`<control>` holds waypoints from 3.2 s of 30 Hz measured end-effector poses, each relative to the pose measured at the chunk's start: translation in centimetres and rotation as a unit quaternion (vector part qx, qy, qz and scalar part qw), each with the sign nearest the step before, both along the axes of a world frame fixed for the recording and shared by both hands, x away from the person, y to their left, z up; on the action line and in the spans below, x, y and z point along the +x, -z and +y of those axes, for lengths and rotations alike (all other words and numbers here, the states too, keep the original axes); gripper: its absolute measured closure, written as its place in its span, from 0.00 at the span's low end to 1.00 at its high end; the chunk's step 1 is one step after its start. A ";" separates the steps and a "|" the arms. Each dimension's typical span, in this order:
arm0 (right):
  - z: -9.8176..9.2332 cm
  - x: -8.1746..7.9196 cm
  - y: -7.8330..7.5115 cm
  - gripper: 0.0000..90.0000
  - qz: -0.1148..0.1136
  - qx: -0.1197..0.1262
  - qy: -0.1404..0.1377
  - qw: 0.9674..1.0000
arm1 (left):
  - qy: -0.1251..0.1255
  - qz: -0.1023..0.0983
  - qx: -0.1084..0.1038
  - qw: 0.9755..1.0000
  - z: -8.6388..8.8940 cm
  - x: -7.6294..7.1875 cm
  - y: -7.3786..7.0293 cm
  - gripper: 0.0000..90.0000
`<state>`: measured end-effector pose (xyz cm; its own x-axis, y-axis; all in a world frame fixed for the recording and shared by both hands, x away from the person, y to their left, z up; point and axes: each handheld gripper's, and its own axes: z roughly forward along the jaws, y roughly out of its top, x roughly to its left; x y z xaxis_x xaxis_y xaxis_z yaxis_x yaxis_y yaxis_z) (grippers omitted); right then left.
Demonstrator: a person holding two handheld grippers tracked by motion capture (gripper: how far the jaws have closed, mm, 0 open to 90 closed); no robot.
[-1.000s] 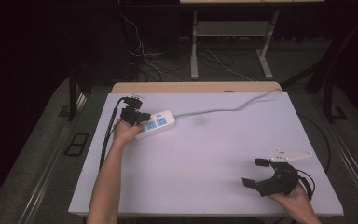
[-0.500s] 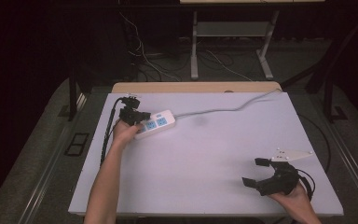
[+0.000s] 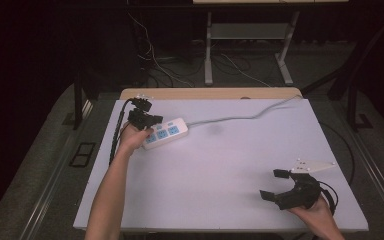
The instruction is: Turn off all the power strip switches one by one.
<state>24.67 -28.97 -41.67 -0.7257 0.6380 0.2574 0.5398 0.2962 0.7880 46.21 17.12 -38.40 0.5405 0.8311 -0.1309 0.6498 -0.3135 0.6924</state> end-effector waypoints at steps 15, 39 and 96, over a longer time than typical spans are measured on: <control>-0.1 0.0 0.0 0.03 -0.001 0.000 0.001 1.000 | 0.020 -0.011 0.012 1.000 -1.8 0.7 -1.2 0.99; -0.1 0.0 0.0 0.03 0.000 -0.003 0.000 1.000 | 0.019 0.006 0.027 0.999 -2.8 1.9 1.5 0.99; -0.1 0.0 0.0 0.03 0.000 -0.002 -0.001 1.000 | 0.026 -0.019 0.014 0.999 -3.6 -0.3 1.7 0.95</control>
<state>24.70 -29.05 -41.71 -0.7273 0.6377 0.2538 0.5384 0.3008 0.7872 45.90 13.50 -40.11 0.5870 0.8049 -0.0872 0.6057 -0.3652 0.7069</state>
